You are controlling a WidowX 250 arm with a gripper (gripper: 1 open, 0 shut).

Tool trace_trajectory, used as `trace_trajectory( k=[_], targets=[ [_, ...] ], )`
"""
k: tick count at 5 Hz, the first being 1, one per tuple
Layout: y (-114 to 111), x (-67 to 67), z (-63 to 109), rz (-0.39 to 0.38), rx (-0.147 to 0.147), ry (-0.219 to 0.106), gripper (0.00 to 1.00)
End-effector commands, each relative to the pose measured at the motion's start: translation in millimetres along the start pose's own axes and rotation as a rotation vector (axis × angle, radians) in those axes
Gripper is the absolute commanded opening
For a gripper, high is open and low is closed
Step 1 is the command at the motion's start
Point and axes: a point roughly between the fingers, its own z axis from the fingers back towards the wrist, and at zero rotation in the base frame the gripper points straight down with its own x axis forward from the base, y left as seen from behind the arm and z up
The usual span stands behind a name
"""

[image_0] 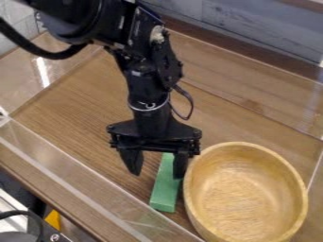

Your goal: Put the green block in the brown bowl

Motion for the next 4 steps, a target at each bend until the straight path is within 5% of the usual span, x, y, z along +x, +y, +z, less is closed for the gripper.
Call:
trace_trajectory(
  k=[1, 4],
  targets=[
    [-3.8, 2.0, 2.0, -0.009, -0.006, -0.018, 1.0],
    [-5.3, 1.5, 0.5, 0.001, -0.008, -0.023, 1.0]
  ],
)
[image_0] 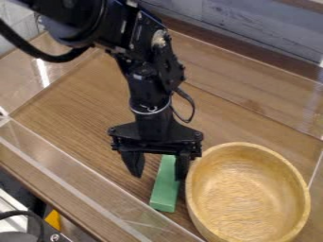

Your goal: Put the green block in the brown bowl

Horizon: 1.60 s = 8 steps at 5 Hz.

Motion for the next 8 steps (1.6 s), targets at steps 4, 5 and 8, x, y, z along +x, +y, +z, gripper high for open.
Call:
trace_trajectory(
  k=[4, 5, 8],
  targets=[
    [-5.2, 1.9, 1.6, 0.0, -0.01, -0.019, 1.0],
    [-5.5, 2.0, 1.6, 0.003, -0.011, -0.019, 1.0],
    [-9.7, 0.5, -7.6, 0.018, -0.007, -0.017, 1.0]
  ],
)
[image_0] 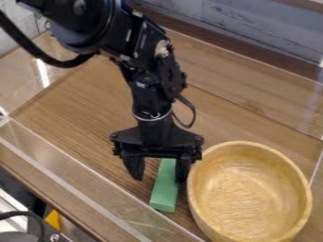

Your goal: Put the green block in the brown bowl

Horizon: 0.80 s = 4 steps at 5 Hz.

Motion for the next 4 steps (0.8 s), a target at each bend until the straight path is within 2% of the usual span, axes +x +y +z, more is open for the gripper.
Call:
trace_trajectory(
  k=[1, 2, 4],
  targets=[
    [-7.9, -1.0, -1.8, -0.018, -0.007, -0.008, 1.0],
    [-8.7, -1.4, -5.5, -0.014, -0.005, -0.005, 0.0],
    [-7.7, -2.8, 3.3, -0.029, -0.003, 0.015, 0.0]
  ],
)
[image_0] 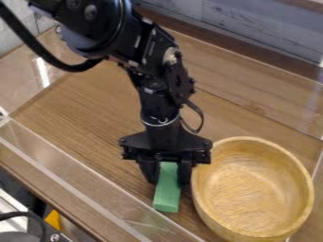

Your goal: Put the green block in the brown bowl

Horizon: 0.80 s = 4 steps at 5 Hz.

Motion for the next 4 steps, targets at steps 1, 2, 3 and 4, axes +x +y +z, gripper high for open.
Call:
trace_trajectory(
  k=[1, 2, 3, 4],
  targets=[
    [-4.8, 5.0, 12.9, -0.012, -0.019, -0.023, 0.0],
    [-4.0, 3.9, 16.9, -0.016, -0.018, -0.012, 0.0],
    [-2.3, 3.8, 20.5, -0.023, -0.012, -0.007, 0.0],
    [0.0, 4.0, 22.9, -0.028, -0.006, -0.005, 0.0]
  ],
)
